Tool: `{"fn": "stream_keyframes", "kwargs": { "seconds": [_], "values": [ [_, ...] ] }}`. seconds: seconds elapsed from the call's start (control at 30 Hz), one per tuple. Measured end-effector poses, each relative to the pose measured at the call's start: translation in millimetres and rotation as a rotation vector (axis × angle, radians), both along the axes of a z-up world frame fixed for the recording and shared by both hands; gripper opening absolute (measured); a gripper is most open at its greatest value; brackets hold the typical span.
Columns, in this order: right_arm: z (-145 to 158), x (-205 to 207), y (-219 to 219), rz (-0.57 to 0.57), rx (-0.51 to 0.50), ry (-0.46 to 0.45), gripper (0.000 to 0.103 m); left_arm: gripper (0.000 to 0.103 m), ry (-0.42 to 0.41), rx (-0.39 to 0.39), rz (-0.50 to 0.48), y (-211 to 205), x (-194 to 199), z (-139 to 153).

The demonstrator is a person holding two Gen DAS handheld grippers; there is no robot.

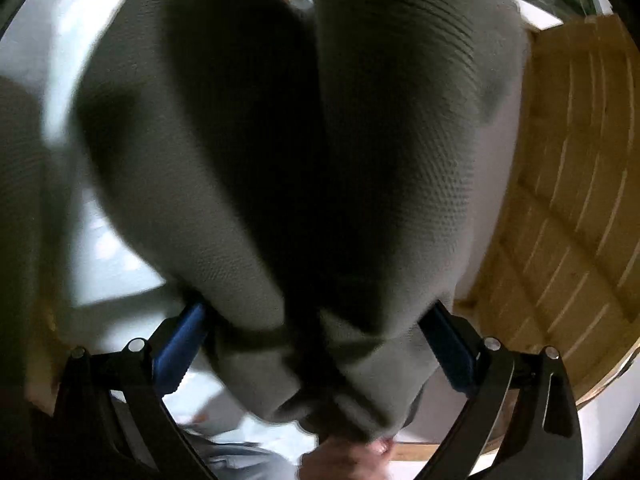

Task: Fold large clothes

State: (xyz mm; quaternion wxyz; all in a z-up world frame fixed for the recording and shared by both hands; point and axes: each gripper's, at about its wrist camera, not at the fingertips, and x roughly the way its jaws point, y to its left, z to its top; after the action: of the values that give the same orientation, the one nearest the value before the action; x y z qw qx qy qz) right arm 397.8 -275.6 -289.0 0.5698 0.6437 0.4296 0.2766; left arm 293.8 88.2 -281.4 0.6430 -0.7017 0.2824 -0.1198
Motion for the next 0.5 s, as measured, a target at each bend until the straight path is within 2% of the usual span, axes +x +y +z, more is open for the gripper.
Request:
{"fn": "stream_keyframes", "kwargs": {
  "seconds": [0.1, 0.13, 0.23, 0.3, 0.37, 0.43, 0.5],
  "values": [
    [6.8, 0.1, -1.3, 0.019, -0.032, -0.016, 0.064, 0.095, 0.015, -0.042, -0.090, -1.7, 17.1, -5.1],
    [7.6, -1.9, -2.4, 0.023, -0.040, -0.020, 0.065, 0.073, 0.008, -0.045, -0.108, -2.9, 19.7, -5.1],
    [9.2, -4.4, -12.6, 0.046, -0.106, -0.036, 0.072, 0.047, 0.027, 0.040, -0.175, -10.8, 21.5, 2.6],
    [5.6, 4.3, -9.4, 0.099, -0.175, -0.038, 0.100, 0.043, 0.048, 0.053, -0.199, -15.8, 20.8, 2.6],
    [3.8, 15.8, 6.4, 0.169, -0.237, -0.048, 0.101, 0.042, 0.056, 0.084, -0.219, -19.3, 23.6, 3.8],
    [5.1, 26.0, 13.5, 0.202, -0.221, -0.088, 0.101, 0.040, 0.050, 0.081, -0.217, -19.4, 30.1, 7.0],
    [9.1, 33.5, 14.8, 0.218, -0.226, -0.068, 0.101, 0.039, 0.047, 0.117, -0.232, -22.6, 29.6, 13.1]
  ]
}}
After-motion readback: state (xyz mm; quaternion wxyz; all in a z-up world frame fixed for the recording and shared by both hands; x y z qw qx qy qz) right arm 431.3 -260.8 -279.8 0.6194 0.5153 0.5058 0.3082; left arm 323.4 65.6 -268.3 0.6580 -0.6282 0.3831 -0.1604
